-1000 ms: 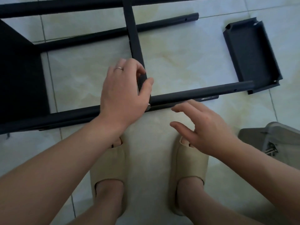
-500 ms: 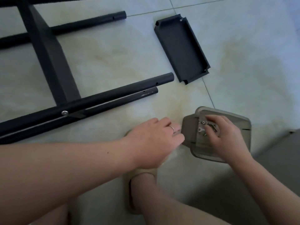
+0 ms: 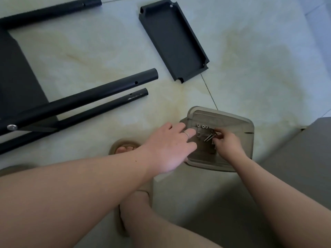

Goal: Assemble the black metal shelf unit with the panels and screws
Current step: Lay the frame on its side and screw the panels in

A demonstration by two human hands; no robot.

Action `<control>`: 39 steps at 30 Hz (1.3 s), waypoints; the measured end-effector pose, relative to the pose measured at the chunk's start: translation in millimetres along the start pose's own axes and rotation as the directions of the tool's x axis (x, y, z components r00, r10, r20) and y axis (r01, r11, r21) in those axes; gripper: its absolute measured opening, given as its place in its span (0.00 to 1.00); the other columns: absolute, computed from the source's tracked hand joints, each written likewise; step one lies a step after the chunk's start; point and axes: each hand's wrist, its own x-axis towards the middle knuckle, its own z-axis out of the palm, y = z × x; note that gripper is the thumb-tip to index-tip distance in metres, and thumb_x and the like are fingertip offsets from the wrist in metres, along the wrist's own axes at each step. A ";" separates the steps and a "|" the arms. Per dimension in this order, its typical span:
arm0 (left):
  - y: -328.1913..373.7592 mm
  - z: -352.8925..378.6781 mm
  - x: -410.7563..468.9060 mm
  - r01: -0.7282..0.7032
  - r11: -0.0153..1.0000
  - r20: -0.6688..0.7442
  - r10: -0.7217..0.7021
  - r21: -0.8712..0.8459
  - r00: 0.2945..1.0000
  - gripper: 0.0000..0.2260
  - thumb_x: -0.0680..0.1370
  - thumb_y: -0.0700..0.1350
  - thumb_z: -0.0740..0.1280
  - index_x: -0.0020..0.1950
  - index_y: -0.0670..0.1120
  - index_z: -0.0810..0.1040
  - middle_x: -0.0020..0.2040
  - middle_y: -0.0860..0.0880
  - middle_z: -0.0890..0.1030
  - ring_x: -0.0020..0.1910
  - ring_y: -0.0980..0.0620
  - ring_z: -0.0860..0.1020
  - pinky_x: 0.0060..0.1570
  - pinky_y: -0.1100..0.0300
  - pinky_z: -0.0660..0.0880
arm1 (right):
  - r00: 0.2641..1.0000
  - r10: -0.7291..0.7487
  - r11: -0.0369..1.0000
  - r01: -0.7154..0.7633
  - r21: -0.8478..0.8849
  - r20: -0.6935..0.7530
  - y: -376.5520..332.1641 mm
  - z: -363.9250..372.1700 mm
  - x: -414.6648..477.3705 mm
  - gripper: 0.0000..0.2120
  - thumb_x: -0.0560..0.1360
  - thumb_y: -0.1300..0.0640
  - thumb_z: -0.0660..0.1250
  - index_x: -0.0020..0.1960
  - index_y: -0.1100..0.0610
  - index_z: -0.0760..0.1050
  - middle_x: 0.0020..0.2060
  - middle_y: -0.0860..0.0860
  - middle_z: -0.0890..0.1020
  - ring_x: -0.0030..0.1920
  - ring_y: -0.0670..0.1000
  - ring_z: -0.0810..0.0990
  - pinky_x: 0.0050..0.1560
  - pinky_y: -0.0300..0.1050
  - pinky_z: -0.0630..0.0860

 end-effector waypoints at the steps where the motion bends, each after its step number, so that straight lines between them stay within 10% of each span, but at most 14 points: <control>1: -0.9 1.8 -1.9 0.000 1.000 -0.011 0.000 -0.008 1.000 0.11 0.82 0.52 0.62 0.63 0.50 0.74 0.76 0.46 0.65 0.69 0.42 0.65 0.58 0.49 0.67 | 1.000 -0.020 1.000 0.020 -0.006 -0.010 -0.5 2.1 2.6 0.20 0.79 0.61 0.65 0.70 0.53 0.76 0.56 0.58 0.83 0.55 0.60 0.81 0.56 0.48 0.76; 22: -7.6 9.8 -11.4 0.010 0.998 -0.024 -0.011 -0.069 1.000 0.12 0.82 0.54 0.61 0.64 0.53 0.73 0.77 0.50 0.62 0.72 0.43 0.62 0.63 0.49 0.67 | 0.952 -0.280 0.902 0.218 -0.372 -0.122 -46.1 30.6 16.5 0.10 0.81 0.52 0.64 0.55 0.56 0.81 0.50 0.57 0.84 0.51 0.62 0.80 0.40 0.47 0.67; 39: -8.8 5.8 -12.8 0.014 0.997 -0.003 -0.014 -0.081 1.000 0.12 0.82 0.54 0.62 0.64 0.53 0.73 0.78 0.50 0.61 0.72 0.44 0.63 0.61 0.49 0.68 | 0.951 -0.291 0.942 0.265 -0.208 -0.107 -51.9 33.7 13.1 0.09 0.80 0.52 0.68 0.53 0.57 0.81 0.49 0.57 0.84 0.51 0.62 0.81 0.47 0.55 0.79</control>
